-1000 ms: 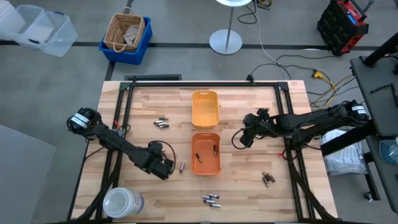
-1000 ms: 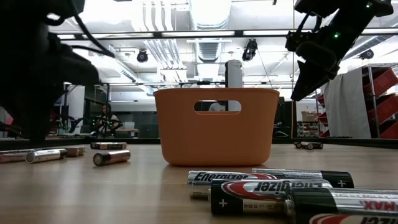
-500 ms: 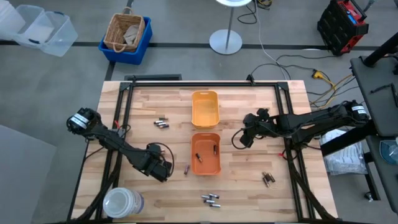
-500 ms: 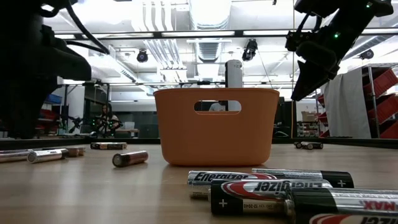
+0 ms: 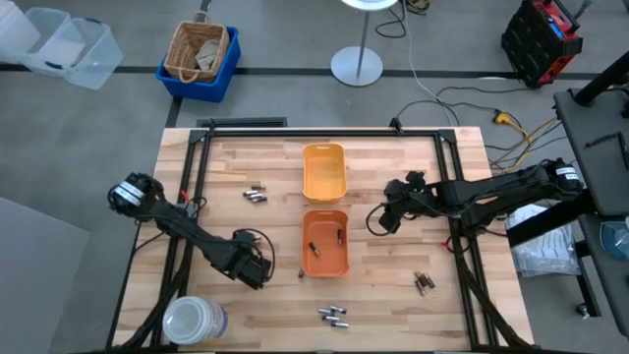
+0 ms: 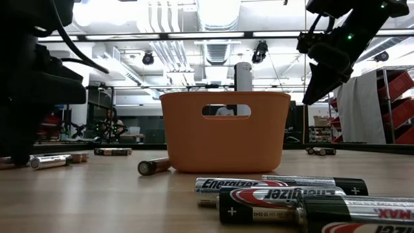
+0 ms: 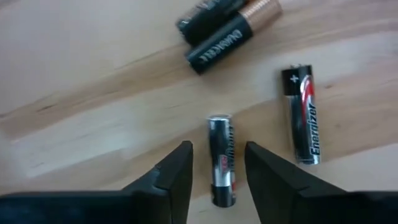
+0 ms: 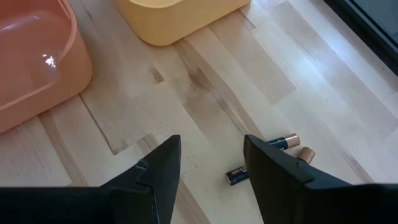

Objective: Sort batteries
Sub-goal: Put the silver battery into the yellow bin

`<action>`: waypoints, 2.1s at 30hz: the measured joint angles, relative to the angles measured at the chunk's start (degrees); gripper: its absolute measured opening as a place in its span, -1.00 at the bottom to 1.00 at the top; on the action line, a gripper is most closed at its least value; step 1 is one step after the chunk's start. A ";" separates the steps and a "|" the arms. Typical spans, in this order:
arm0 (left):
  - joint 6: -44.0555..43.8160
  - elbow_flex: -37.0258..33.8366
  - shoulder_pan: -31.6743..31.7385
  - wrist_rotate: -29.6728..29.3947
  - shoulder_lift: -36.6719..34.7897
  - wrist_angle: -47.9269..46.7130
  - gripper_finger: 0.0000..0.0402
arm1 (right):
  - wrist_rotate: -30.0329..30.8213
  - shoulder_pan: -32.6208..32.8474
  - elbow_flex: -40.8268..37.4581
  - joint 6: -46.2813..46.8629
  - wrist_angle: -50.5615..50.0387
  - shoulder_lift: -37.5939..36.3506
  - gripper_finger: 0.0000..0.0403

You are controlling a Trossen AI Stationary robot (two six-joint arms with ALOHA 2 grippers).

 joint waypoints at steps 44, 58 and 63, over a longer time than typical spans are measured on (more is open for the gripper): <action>47.69 21.48 -0.26 -33.66 -3.09 -9.39 -0.89 | -2.44 0.26 0.00 -7.54 10.76 0.00 -0.15; 93.51 28.14 2.63 -46.03 -2.87 11.80 -0.89 | -13.09 9.47 -0.02 -37.63 48.53 6.70 -0.25; 98.20 27.89 3.86 -45.90 -2.18 15.11 -0.89 | -12.39 11.08 0.66 -44.00 62.26 12.00 -0.22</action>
